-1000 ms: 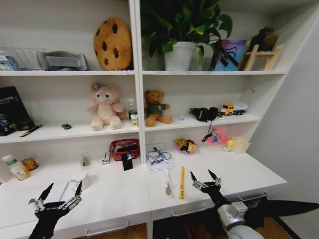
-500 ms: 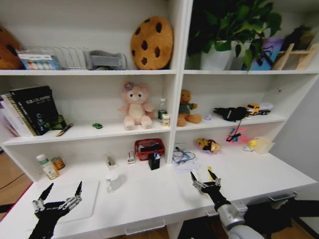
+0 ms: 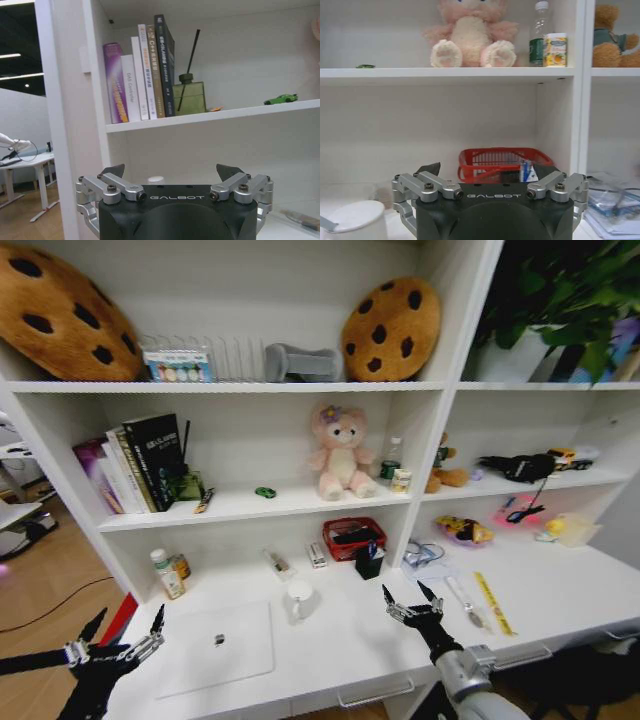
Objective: Organize the objects on the table.
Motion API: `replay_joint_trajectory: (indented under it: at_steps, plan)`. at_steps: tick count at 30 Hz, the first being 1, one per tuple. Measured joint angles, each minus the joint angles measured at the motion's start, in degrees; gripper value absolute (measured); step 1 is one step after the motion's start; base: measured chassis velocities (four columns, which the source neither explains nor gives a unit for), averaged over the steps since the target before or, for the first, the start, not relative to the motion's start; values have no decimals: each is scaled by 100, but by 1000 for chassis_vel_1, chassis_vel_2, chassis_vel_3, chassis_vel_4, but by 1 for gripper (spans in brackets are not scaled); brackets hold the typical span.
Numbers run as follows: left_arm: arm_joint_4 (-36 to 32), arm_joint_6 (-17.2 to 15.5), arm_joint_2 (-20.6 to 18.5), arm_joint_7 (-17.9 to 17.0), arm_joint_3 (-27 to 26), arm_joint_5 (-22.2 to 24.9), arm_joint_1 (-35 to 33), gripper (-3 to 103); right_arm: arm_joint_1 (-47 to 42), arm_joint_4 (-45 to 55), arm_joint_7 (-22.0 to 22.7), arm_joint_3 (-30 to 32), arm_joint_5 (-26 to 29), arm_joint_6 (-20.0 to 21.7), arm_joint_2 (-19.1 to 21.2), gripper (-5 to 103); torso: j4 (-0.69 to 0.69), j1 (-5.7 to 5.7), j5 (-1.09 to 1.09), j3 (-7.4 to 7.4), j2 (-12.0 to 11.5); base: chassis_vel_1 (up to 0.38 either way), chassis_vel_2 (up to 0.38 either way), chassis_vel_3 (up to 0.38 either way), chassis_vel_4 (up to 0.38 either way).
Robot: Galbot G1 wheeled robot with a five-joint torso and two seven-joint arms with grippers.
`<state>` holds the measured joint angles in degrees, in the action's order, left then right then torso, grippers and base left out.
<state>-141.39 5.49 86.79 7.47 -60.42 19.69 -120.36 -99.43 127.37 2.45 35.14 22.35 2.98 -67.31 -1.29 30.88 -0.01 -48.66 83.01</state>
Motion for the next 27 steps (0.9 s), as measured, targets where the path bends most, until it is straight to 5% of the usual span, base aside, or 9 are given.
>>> replay_joint_trajectory:
  at_steps: [2, 9, 27]
  plan:
    - [0, 0, 0, -1, 0, 0, 0, 100, 4, 0, -1, 0, 0, 0, 0, 100, 12, 2, 0, -2, -2, 109, 65, -35, -52]
    - [0, 0, 2, 3, 3, 0, 0, 100, 3, -1, 1, 2, 0, 0, 1, 100, 2, 3, 3, -3, -3, -45, -25, 34, 24]
    - [0, 0, 2, 2, 2, 1, 0, 100, 4, -1, 1, 1, -1, 0, 1, 100, 7, 3, 1, -2, -2, -1, -12, 0, 9]
